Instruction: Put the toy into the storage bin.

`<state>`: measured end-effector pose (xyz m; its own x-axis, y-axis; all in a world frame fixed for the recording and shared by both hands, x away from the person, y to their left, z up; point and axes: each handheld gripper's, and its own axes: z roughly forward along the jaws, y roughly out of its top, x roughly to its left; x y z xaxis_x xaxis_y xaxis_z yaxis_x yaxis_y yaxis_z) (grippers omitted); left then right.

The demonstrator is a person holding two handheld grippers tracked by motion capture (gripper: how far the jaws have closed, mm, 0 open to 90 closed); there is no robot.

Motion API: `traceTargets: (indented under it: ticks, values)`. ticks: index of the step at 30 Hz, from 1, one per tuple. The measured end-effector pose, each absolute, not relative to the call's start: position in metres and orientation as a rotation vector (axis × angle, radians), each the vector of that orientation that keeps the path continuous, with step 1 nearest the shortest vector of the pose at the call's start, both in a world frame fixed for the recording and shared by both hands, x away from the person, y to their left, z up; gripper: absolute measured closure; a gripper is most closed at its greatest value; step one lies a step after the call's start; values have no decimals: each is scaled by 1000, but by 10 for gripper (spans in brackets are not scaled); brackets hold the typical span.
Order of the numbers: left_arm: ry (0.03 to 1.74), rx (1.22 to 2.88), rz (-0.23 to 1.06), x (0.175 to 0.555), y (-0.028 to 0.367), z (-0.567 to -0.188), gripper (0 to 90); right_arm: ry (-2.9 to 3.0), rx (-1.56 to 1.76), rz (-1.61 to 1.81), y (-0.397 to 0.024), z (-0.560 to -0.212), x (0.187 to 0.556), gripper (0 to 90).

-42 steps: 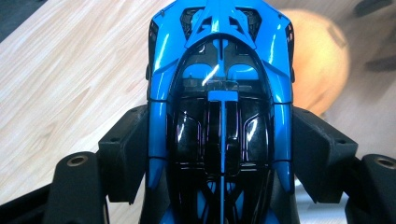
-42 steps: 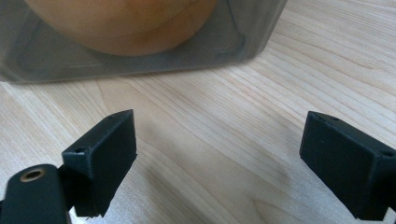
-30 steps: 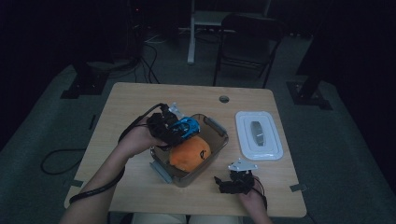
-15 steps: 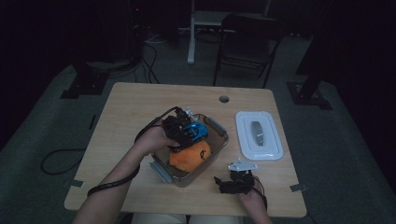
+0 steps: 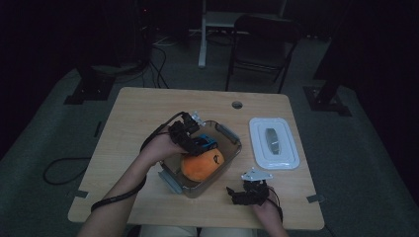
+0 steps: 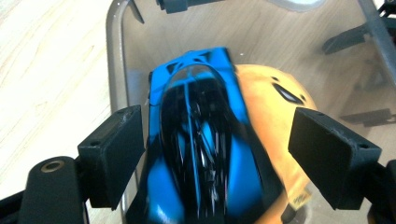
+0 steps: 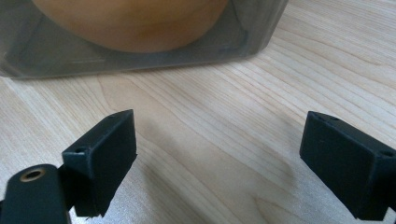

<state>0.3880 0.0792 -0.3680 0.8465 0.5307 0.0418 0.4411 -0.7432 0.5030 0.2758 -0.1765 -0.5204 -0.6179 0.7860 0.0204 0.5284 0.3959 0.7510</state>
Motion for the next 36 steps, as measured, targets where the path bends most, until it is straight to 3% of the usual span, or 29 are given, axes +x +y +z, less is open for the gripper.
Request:
traceTargets:
  ticks: [23, 33, 36]
  values:
    - [815, 2431, 290, 379, 150, -356, 187, 2327, 1143, 1054, -175, -521, 276, 105]
    - [889, 2405, 261, 387, 176, -373, 109, 2330, 1145, 1050, -175, -521, 277, 105]
    - [905, 2383, 312, 388, 184, -377, 98, 2331, 1146, 1048, -175, -521, 276, 105]
